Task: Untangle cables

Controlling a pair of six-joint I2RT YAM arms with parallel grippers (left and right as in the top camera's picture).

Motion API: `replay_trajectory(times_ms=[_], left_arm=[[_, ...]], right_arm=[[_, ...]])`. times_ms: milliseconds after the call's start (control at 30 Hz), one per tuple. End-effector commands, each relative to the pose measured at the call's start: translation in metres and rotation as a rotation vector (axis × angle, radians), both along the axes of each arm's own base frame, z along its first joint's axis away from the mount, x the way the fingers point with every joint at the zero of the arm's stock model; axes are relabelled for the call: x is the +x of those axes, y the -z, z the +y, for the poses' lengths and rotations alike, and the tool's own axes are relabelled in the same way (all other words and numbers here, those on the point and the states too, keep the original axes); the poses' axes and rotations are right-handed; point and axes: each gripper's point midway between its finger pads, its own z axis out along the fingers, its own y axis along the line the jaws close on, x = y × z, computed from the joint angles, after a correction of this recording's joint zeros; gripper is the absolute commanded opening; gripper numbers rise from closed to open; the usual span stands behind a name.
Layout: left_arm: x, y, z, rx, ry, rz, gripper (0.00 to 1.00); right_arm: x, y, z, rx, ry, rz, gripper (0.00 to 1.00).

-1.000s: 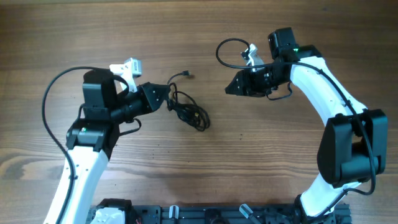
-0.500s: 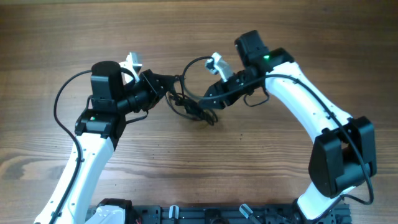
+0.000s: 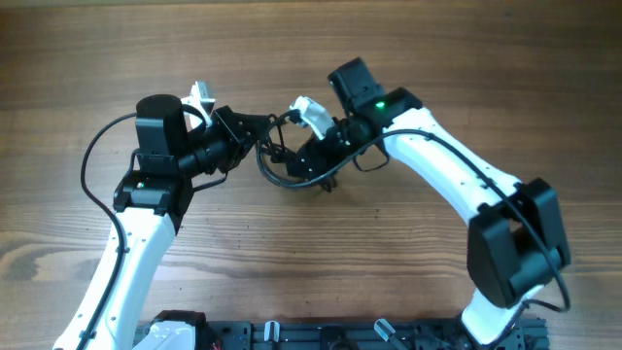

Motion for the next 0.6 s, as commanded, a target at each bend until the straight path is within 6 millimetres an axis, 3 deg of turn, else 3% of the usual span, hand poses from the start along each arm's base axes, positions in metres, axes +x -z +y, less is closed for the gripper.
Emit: replay_trajectory(times_ms=[0, 100, 200, 367, 433, 567], left_arm=[[0.002, -0.012, -0.001, -0.023, 0.011, -0.023, 0.04], [0.002, -0.012, -0.001, -0.022, 0.011, -0.023, 0.04], [0.006, -0.006, 0.007, 0.033, -0.016, -0.036, 0.04], [0.003, 0.058, 0.081, 0.376, -0.358, 0.172, 0.04], [-0.005, 0.070, 0.104, 0.479, -0.444, 0.224, 0.04], [-0.016, 0.080, 0.125, 0.578, -0.513, 0.278, 0.04]], right_arm=[[0.021, 0.021, -0.002, -0.067, 0.104, 0.008, 0.31], [0.036, 0.028, -0.010, -0.132, 0.229, 0.013, 0.07], [0.040, 0.011, -0.007, -0.083, 0.267, 0.037, 0.04], [0.035, -0.078, -0.012, 0.116, 0.261, -0.021, 0.04], [0.034, -0.109, -0.025, 0.155, 0.303, -0.057, 0.04], [0.036, -0.155, -0.058, 0.236, 0.390, -0.082, 0.04]])
